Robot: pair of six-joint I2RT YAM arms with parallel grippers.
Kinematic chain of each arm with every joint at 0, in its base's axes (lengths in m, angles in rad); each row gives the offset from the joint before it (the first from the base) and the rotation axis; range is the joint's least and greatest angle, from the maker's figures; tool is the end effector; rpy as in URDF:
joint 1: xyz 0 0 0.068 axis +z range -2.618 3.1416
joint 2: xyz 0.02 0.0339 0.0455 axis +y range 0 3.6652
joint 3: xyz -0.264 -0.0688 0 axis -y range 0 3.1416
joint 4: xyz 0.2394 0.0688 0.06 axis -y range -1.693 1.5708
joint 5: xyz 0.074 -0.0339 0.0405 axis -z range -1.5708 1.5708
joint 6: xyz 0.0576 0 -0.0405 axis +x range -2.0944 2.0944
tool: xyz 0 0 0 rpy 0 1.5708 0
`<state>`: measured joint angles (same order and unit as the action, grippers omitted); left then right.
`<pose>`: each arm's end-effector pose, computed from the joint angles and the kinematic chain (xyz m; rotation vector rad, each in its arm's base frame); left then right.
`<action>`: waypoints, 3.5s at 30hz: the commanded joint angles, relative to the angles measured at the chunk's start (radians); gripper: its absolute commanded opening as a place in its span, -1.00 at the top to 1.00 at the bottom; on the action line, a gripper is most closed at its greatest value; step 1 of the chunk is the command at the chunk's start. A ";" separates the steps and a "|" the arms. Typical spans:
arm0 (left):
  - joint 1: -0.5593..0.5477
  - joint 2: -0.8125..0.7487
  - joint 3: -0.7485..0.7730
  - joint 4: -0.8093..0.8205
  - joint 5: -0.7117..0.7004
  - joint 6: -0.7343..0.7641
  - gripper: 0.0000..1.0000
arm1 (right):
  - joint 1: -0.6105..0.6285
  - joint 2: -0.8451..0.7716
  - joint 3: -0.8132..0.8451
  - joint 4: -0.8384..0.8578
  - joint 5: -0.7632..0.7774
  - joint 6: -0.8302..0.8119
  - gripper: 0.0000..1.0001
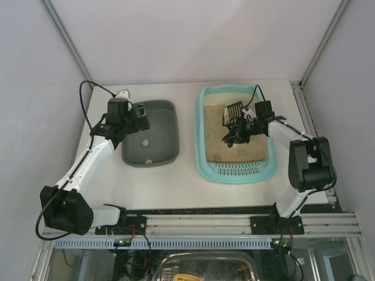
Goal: Clean the litter box
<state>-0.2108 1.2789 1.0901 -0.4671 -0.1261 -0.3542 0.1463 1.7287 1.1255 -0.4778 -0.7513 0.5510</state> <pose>0.2894 -0.0545 0.3004 -0.2284 2.2142 -0.1704 0.3379 0.0895 0.1854 0.2802 2.6813 1.2235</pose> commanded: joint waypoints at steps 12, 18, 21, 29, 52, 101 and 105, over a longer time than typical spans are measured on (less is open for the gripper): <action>0.007 -0.090 0.042 -0.005 -0.004 0.122 -0.99 | -0.107 -0.118 -0.530 1.512 -0.373 0.776 1.00; 0.008 -0.098 0.033 -0.014 -0.008 0.125 -0.99 | -0.079 -0.024 -0.582 1.980 -0.402 1.035 1.00; 0.008 -0.105 0.025 -0.014 -0.008 0.125 -0.99 | -0.053 -0.032 -0.593 1.980 -0.379 1.027 1.00; 0.013 -0.102 0.022 -0.016 -0.015 0.125 -0.99 | 0.047 0.057 -0.532 1.979 -0.435 1.083 1.00; 0.014 -0.108 0.008 -0.009 -0.004 0.123 -0.99 | -0.025 0.099 -0.485 1.862 -0.411 1.071 1.00; 0.014 -0.126 -0.012 -0.007 0.060 0.152 -0.99 | -0.021 -0.376 -0.638 1.590 -0.267 0.592 1.00; 0.013 -0.129 -0.016 -0.005 0.057 0.157 -0.99 | -0.067 -0.189 -0.679 1.981 -0.217 0.933 1.00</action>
<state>-0.2024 1.1820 1.0866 -0.4965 -0.0753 -0.2169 0.1104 1.4090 0.4633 1.0786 -0.9955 1.1545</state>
